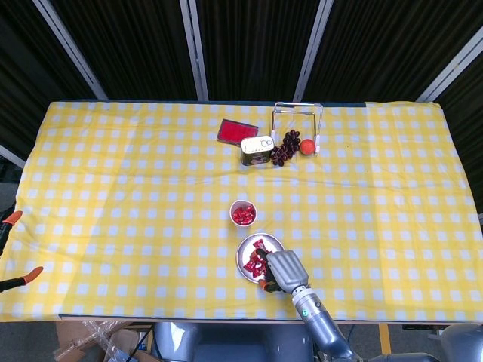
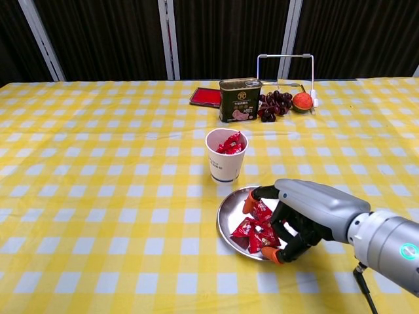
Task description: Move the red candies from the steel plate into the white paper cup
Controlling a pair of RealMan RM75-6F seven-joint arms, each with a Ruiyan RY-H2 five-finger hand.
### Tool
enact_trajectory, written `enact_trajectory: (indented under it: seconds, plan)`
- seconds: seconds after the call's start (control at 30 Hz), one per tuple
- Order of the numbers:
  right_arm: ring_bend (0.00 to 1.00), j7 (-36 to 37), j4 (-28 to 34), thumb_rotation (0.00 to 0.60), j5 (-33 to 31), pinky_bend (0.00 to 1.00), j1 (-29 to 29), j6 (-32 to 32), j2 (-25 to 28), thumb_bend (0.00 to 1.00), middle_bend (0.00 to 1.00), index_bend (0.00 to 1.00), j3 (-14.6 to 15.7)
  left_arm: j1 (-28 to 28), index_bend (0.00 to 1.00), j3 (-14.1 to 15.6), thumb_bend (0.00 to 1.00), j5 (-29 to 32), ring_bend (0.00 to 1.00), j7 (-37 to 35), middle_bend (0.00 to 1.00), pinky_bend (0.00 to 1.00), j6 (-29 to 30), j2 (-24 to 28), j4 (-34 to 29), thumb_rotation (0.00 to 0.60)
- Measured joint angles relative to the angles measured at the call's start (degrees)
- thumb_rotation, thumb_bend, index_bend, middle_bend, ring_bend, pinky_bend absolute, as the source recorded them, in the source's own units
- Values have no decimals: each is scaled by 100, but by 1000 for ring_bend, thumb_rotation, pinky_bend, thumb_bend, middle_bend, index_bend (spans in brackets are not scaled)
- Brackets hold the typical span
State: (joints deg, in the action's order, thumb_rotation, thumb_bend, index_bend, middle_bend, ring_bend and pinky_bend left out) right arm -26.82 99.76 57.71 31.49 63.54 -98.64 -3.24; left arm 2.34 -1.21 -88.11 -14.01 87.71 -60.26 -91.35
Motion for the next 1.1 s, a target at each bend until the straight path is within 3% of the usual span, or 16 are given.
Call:
enact_trajectory:
  seconds: [0.43, 0.6, 0.73, 1.1]
  plan:
    - [924, -45, -165, 600, -257, 966, 59, -136, -20, 369, 801, 378, -111, 6, 0, -2, 40, 27, 0, 7, 0, 0, -30, 6, -15, 600]
    - [924, 39, -232, 600, -270, 965, 39, -173, -59, 374, 801, 526, -98, 3, 0, -3, 40, 26, 0, 7, 0, 0, -25, 8, -17, 600]
    - [924, 114, -259, 600, -227, 966, 24, -188, -75, 436, 801, 580, -93, 4, 0, -3, 40, 25, 0, 7, 0, 0, -23, 9, -21, 600]
    - [924, 244, -305, 600, -205, 965, 16, -237, -75, 500, 801, 620, -154, 3, 0, -4, 40, 25, 0, -7, 0, 0, -24, 11, -17, 600]
